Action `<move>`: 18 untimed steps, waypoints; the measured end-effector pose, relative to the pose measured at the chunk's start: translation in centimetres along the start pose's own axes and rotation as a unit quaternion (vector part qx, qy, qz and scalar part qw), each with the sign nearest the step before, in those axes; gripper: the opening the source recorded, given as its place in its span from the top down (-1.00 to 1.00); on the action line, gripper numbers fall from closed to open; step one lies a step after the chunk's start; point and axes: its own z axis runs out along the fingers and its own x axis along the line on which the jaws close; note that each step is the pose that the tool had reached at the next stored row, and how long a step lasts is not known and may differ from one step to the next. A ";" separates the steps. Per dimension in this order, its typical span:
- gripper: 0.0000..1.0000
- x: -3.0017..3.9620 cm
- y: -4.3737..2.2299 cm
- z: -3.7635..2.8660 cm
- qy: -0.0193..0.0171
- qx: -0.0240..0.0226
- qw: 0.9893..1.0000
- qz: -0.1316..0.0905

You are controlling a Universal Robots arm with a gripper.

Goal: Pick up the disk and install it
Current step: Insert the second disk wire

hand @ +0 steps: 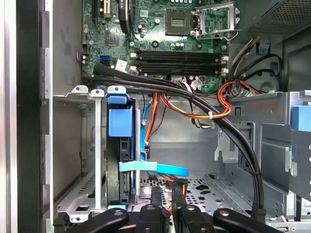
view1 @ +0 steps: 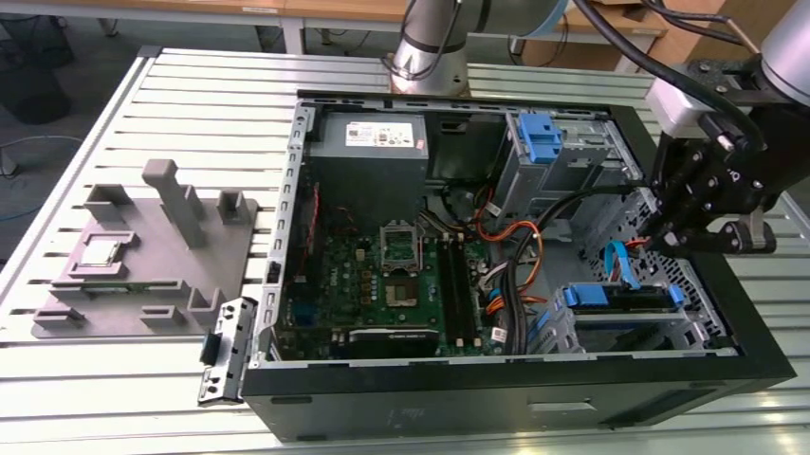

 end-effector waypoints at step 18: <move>0.54 -0.36 -1.38 0.15 0.002 -0.011 1.000 0.001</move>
